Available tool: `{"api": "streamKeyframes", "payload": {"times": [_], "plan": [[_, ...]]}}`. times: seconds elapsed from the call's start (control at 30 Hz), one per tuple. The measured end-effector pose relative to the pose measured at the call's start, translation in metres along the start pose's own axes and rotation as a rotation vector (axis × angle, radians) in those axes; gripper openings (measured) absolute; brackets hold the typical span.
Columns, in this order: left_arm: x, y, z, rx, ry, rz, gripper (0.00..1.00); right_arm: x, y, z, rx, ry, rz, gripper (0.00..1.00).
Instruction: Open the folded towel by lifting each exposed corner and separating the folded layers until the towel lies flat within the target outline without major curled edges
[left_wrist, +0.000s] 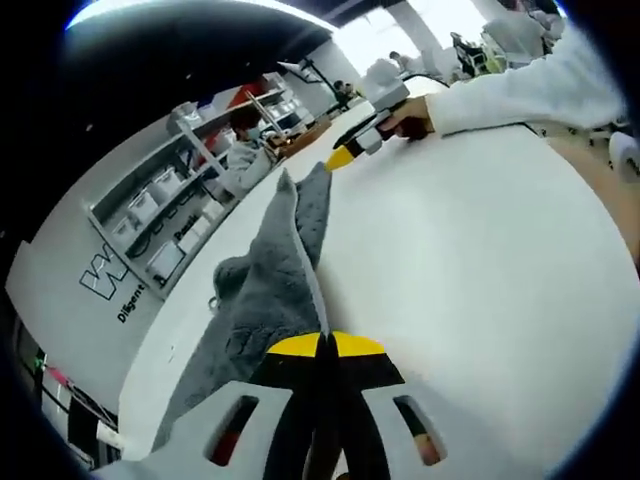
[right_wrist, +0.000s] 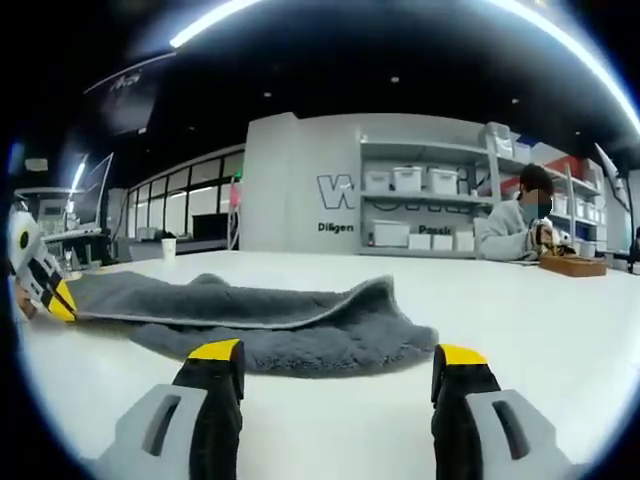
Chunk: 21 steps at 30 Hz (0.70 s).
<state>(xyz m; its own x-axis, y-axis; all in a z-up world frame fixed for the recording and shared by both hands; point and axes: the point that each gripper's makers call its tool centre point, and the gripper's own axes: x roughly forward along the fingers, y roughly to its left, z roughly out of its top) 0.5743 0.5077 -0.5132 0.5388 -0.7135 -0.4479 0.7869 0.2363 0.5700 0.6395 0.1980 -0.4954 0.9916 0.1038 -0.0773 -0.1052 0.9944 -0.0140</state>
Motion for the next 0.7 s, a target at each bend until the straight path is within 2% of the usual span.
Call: {"api": "streamKeyframes", "payload": {"times": [0.33, 0.7], "plan": [[-0.010, -0.011, 0.005, 0.003, -0.038, -0.035, 0.02, 0.001, -0.001, 0.000, 0.000, 0.000, 0.000, 0.75], [-0.022, -0.036, 0.008, 0.085, -0.036, -0.082, 0.02, 0.000, -0.001, 0.000, 0.001, 0.000, -0.002, 0.75]]}}
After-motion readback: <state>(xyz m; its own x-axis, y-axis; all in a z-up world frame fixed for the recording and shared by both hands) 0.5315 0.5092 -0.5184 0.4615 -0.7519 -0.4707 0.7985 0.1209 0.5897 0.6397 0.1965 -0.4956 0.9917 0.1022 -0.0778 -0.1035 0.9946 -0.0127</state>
